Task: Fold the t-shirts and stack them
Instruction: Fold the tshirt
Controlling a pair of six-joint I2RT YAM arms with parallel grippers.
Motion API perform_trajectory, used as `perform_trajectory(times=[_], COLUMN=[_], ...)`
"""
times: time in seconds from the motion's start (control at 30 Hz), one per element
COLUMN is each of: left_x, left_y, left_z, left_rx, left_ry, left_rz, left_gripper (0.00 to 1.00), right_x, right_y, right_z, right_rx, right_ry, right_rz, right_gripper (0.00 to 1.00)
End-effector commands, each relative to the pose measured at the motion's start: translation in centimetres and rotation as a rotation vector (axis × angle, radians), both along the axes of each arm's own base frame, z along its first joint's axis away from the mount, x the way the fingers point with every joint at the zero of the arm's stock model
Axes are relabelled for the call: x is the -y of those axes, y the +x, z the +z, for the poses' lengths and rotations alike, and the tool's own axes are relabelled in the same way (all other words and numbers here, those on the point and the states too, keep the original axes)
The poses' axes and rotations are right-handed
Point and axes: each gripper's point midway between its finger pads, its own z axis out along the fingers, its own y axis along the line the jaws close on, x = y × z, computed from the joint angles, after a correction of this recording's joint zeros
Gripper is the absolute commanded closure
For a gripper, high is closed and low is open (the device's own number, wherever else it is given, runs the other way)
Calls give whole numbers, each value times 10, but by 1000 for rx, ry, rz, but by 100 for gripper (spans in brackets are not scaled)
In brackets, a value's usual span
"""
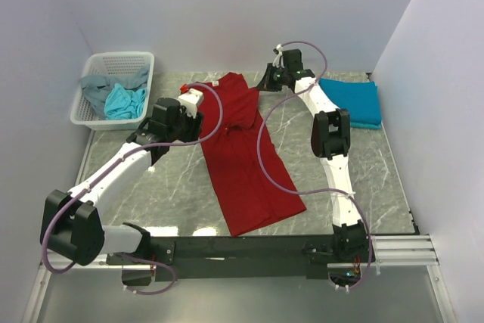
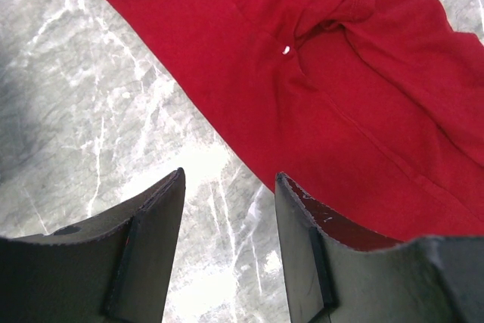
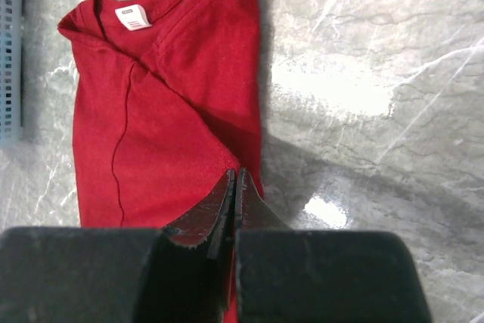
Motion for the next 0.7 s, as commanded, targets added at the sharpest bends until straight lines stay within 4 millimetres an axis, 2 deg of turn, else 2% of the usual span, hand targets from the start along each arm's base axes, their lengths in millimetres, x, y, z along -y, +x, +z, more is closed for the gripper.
perform_trajectory(times=[0.0,0.2,0.47,0.67], left_x=[9,10,11,10], left_y=[2,1,1,1], left_z=[1,0,-1,0], left_rx=[9,4,-2,1], left_ry=[-15,-16,-17,-15], left_rz=[-39,-44,-49,-50], left_gripper=[43,43,43,43], right_x=[11,3,-8,-19], right_y=[12,8,-2,-9], right_z=[53,62,50,52], right_rx=[120,135,110,115], right_ry=[2,23,14,9], right_rz=[-18,13,45,73], right_gripper=[100,100,100,100])
